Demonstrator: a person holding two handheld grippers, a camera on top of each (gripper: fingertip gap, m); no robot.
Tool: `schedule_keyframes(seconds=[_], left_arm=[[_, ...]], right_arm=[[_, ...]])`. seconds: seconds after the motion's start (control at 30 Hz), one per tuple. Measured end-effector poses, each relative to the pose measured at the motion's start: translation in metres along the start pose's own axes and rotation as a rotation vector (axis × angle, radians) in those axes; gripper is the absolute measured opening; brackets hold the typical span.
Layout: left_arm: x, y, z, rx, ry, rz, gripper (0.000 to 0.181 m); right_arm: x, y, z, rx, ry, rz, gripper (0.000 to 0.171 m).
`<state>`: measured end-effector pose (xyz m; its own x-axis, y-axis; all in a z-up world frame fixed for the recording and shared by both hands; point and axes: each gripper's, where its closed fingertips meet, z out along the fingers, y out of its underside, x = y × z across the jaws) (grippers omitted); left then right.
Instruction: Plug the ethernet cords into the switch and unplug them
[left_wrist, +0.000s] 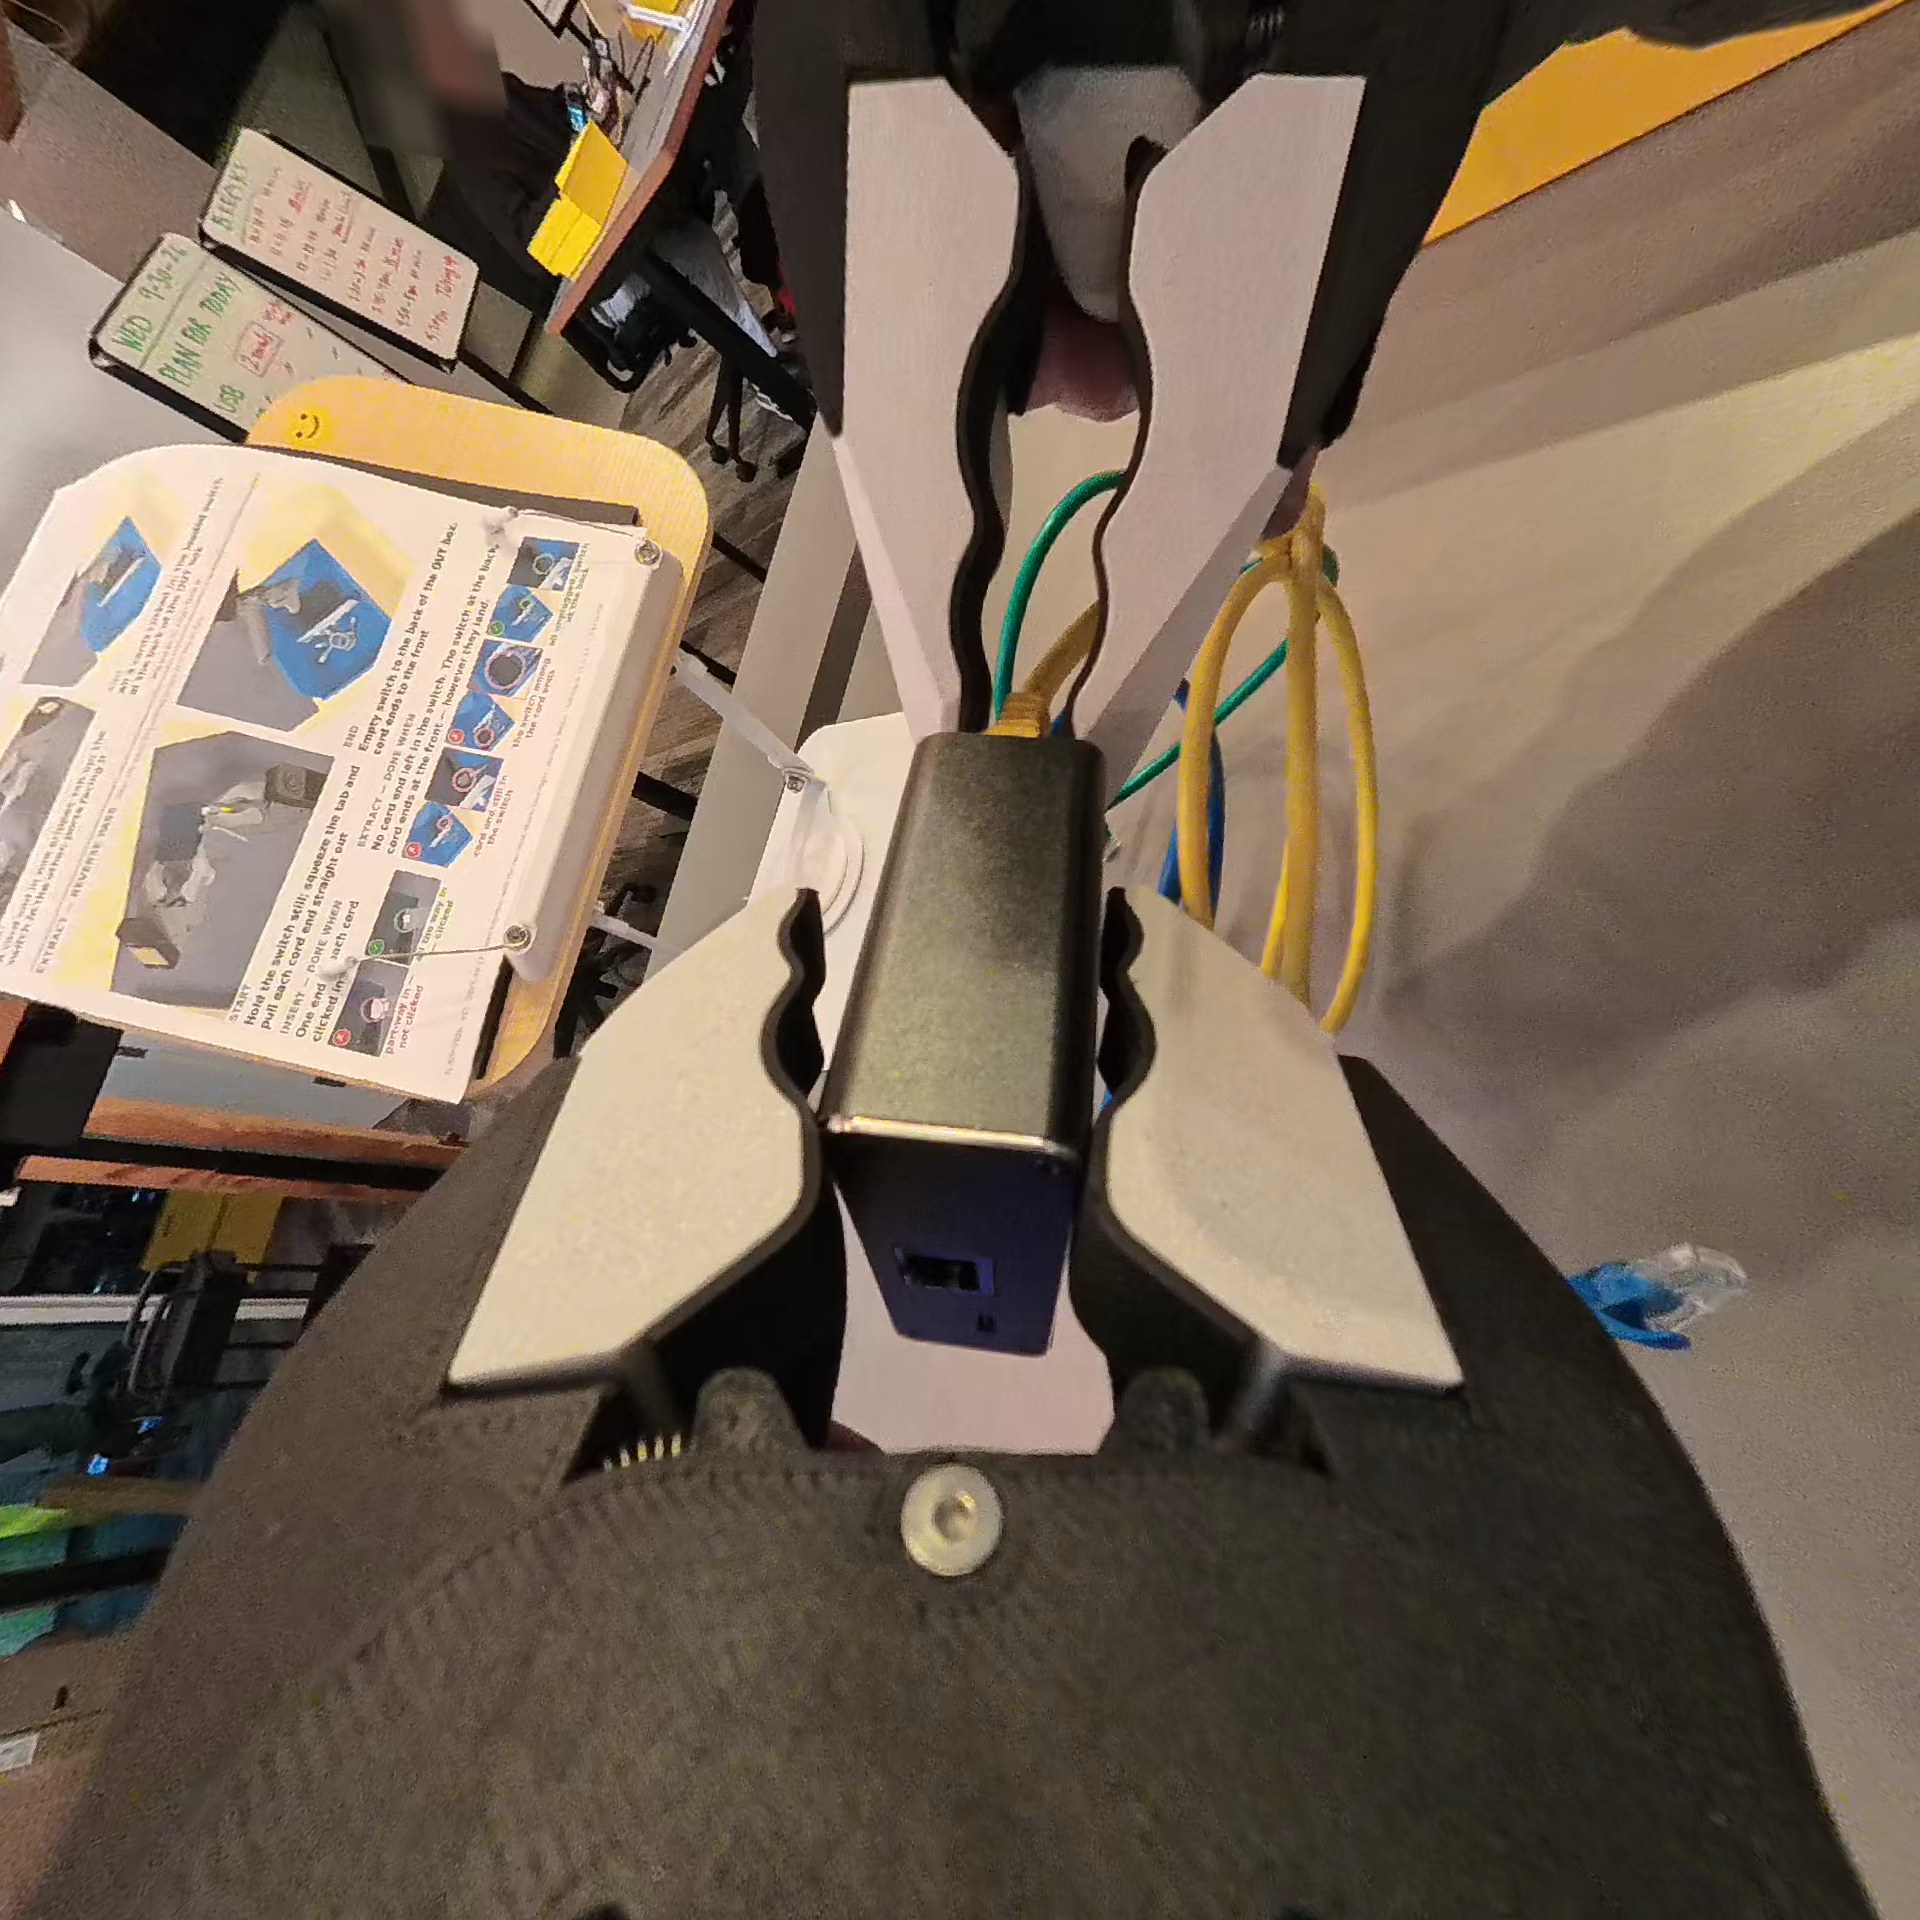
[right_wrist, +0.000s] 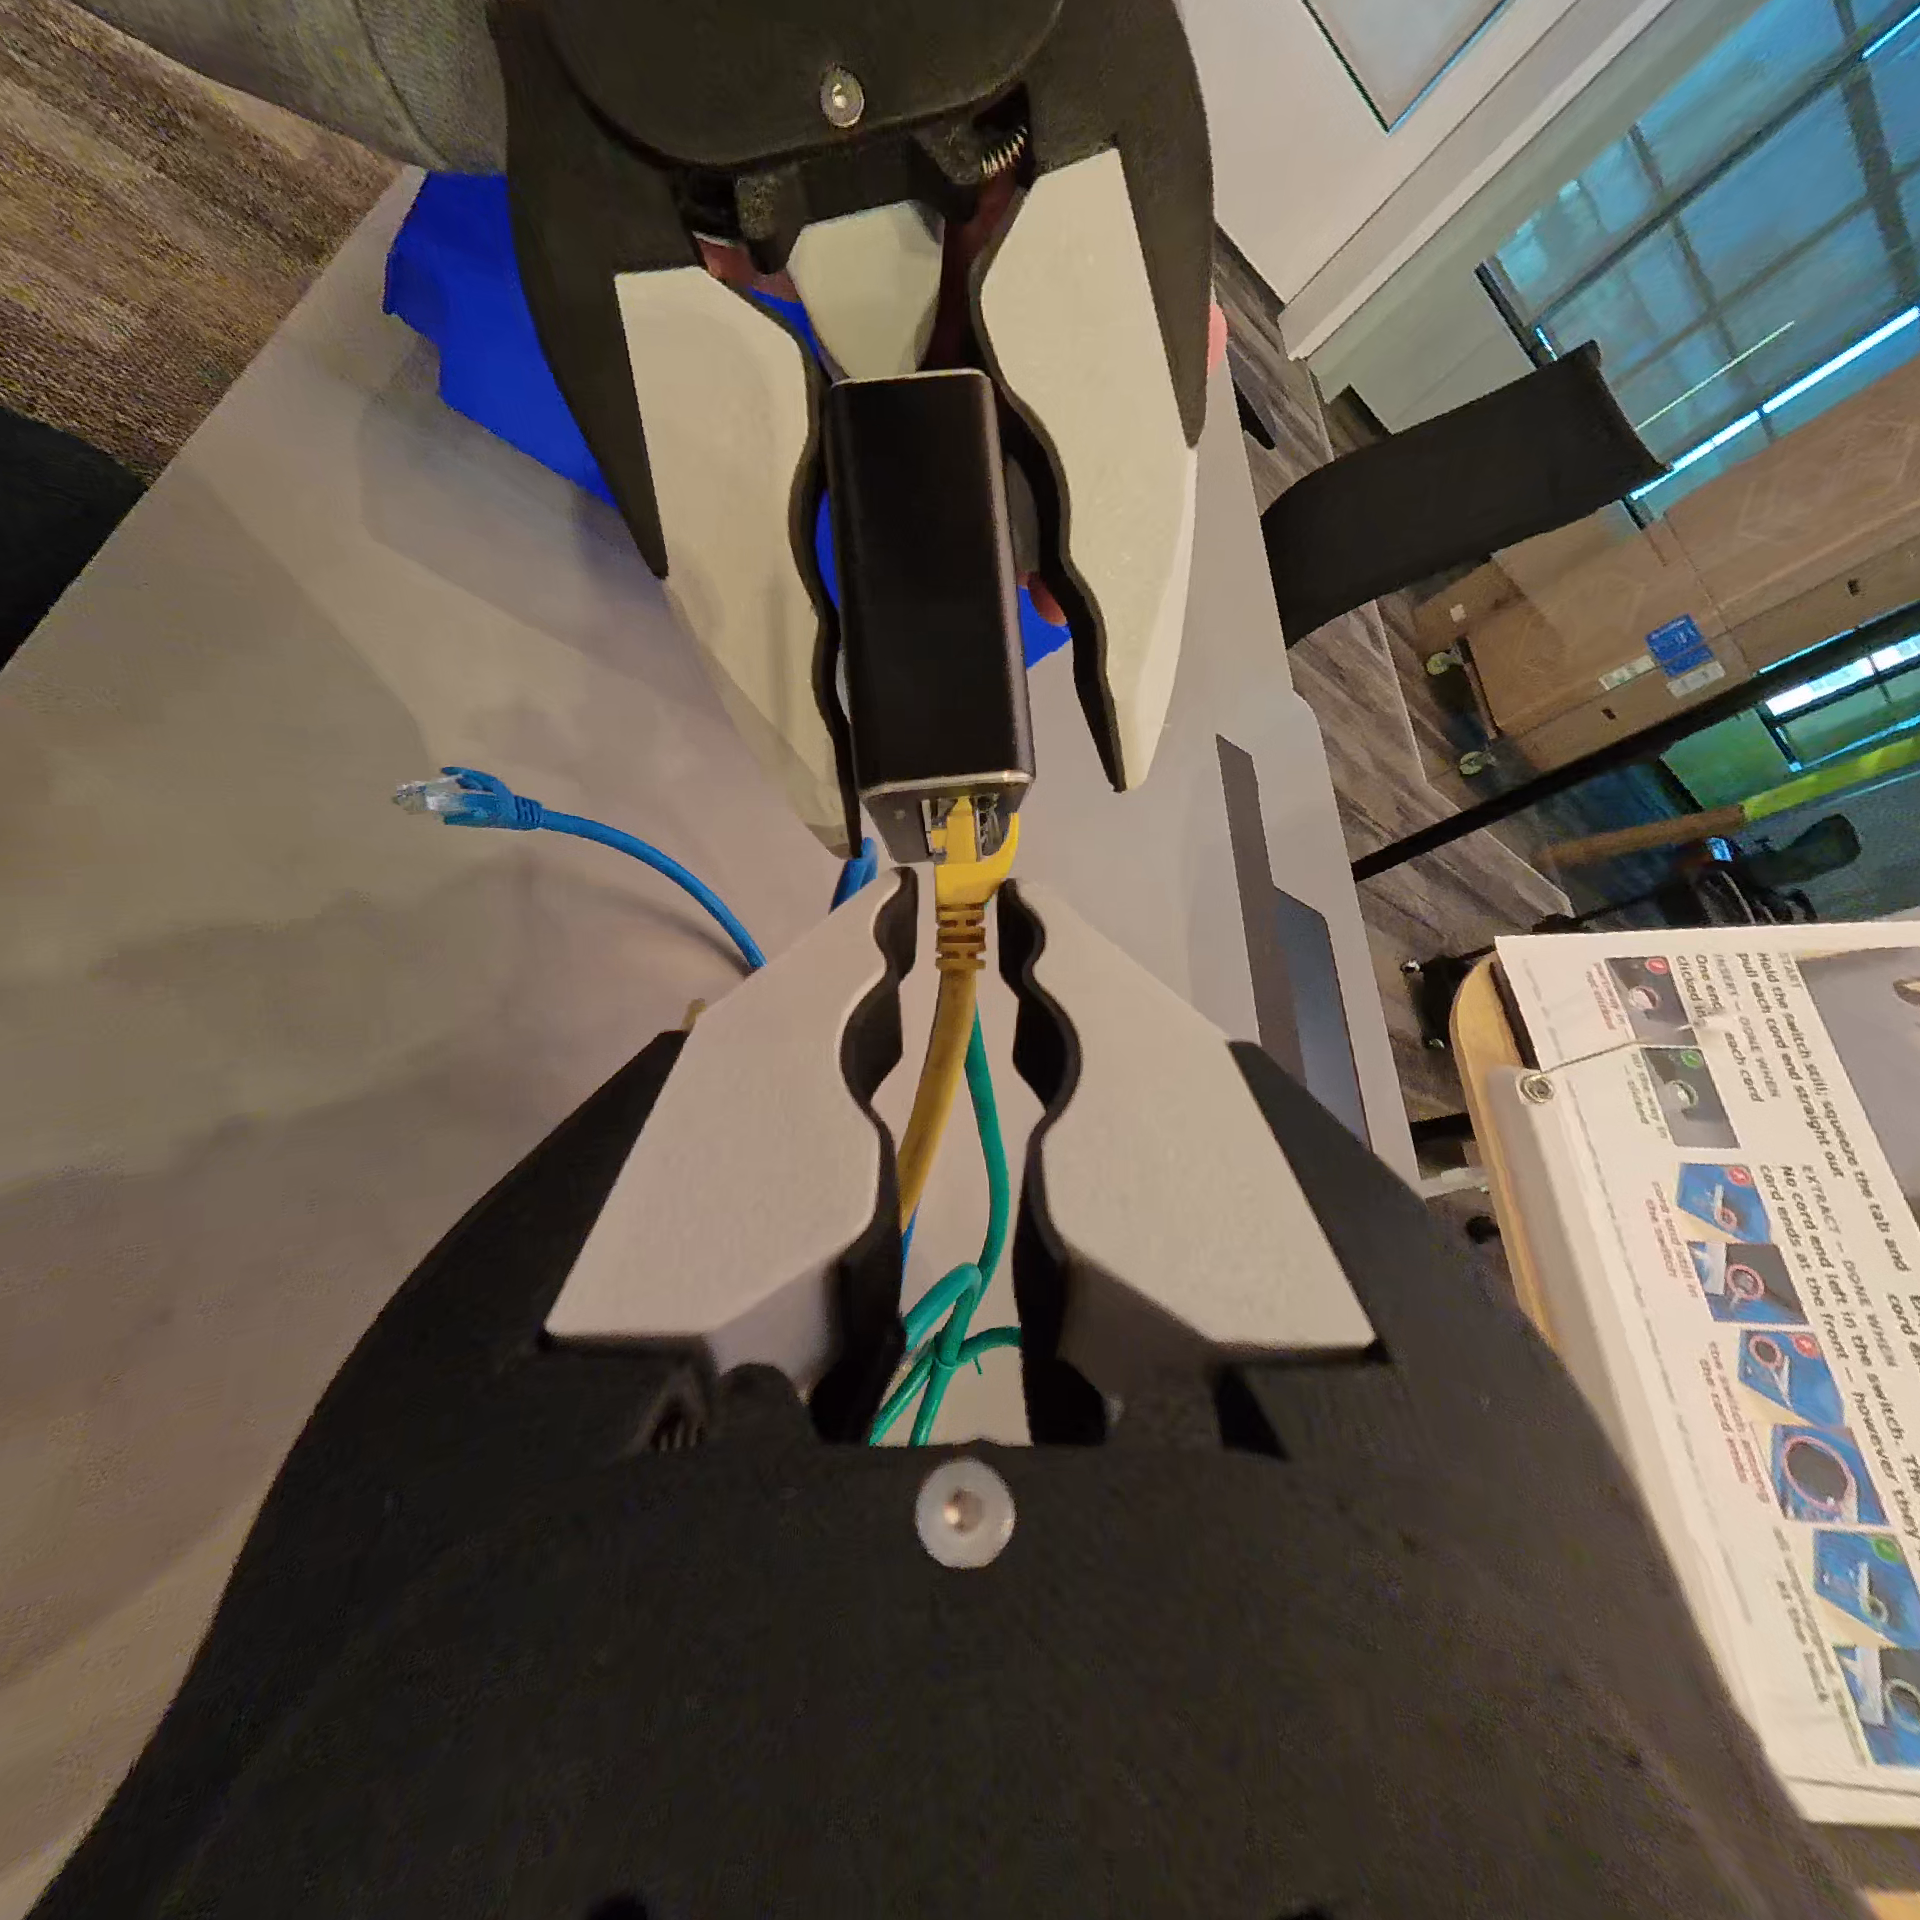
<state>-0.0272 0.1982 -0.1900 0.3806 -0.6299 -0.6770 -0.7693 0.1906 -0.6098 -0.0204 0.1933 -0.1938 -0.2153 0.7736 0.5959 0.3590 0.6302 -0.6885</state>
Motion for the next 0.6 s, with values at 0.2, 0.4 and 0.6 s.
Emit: schedule_keyframes(seconds=[0.2, 0.4, 0.6], left_arm=[[-0.0018, -0.0001, -0.0021, 0.016, 0.017, -0.008, 0.052], [0.0000, 0.0019, -0.0018, 0.023, 0.039, -0.025, 0.052], [-0.0003, 0.0030, -0.0014, 0.035, 0.049, -0.048, 0.052]], right_arm=[[0.0004, -0.0085, 0.0048, 0.060, -0.030, 0.009, 0.017], [0.0009, -0.0084, 0.0066, 0.082, -0.034, 0.004, 0.012], [-0.0005, -0.0105, 0.0054, 0.110, -0.030, -0.004, 0.017]])
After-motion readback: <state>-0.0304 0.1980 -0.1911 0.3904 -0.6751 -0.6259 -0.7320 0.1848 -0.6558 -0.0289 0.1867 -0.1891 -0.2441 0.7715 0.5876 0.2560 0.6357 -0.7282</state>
